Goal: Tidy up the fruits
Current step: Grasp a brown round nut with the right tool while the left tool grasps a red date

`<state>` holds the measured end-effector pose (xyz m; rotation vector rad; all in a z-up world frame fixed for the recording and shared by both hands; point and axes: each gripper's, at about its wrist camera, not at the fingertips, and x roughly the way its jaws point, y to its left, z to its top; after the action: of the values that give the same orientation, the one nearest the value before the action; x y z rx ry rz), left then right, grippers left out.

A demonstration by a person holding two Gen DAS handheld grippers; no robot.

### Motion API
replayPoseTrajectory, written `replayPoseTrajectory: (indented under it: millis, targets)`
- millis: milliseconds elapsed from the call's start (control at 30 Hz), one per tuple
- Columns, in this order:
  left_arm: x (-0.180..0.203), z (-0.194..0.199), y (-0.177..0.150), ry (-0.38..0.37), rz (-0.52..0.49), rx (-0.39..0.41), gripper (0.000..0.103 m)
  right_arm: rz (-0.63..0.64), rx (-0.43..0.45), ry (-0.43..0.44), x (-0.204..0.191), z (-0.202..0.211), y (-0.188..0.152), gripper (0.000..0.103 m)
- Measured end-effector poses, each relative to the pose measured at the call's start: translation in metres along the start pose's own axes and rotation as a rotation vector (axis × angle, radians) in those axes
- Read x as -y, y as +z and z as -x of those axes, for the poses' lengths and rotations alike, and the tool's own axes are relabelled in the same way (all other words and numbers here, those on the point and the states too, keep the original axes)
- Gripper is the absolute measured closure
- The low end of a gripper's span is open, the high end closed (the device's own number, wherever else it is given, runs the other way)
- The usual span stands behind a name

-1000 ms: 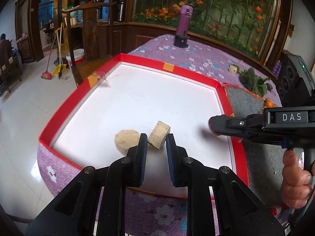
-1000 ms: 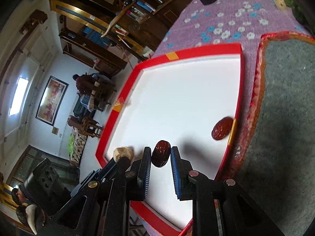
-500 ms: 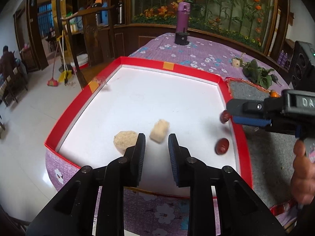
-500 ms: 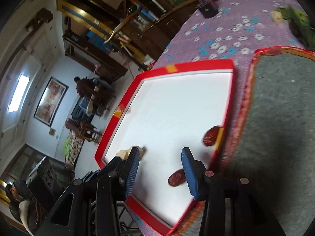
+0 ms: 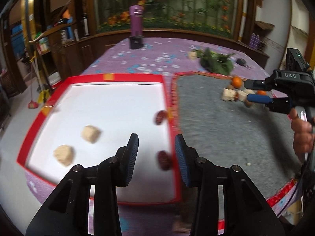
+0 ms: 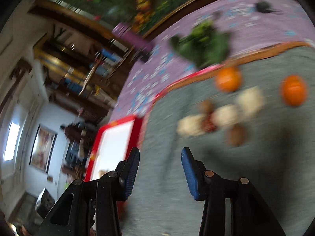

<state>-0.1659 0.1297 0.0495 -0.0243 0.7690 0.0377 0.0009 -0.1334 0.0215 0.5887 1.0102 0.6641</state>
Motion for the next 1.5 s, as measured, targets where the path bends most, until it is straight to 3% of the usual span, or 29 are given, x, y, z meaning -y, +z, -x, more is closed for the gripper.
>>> replayPoseTrajectory:
  millis: [133,333,433,533,667,800,867,1067,1233,1400,1500]
  targets:
    - [0.026,-0.006,0.006,-0.028,-0.039,-0.014,0.065,-0.038,0.011,-0.087,0.033,0.019,0.016,0.06]
    - [0.051,-0.013,0.015,-0.042,-0.088,-0.035,0.065,-0.005,-0.039,-0.196,0.04,0.003,0.026,0.06]
    - [0.062,-0.02,0.025,-0.034,-0.119,-0.043,0.065,0.038,-0.077,-0.215,0.035,-0.009,0.026,0.065]
    - [0.075,-0.026,0.035,-0.032,-0.151,-0.046,0.065,0.124,-0.081,-0.278,0.027,-0.018,0.026,0.08]
    - [0.097,-0.038,0.047,-0.068,-0.192,-0.068,0.065,0.131,-0.08,-0.201,0.041,-0.015,0.03,0.081]
    - [0.128,-0.054,0.053,-0.172,-0.225,-0.116,0.065,-0.004,-0.084,-0.056,0.071,-0.006,0.041,0.081]
    - [0.145,-0.067,0.057,-0.232,-0.236,-0.146,0.065,-0.015,-0.058,-0.08,0.077,0.003,0.044,0.081]
    - [0.166,-0.11,0.071,-0.279,-0.214,-0.232,0.065,-0.08,-0.066,-0.101,0.089,0.013,0.046,0.08]
    - [0.163,-0.136,0.083,-0.265,-0.18,-0.268,0.066,-0.08,-0.089,-0.109,0.086,0.011,0.045,0.08]
    - [0.155,-0.143,0.095,-0.277,-0.127,-0.253,0.066,-0.098,-0.103,-0.099,0.087,0.01,0.045,0.08]
    - [0.168,-0.143,0.092,-0.235,-0.196,-0.243,0.066,-0.107,-0.107,-0.093,0.09,0.011,0.045,0.08]
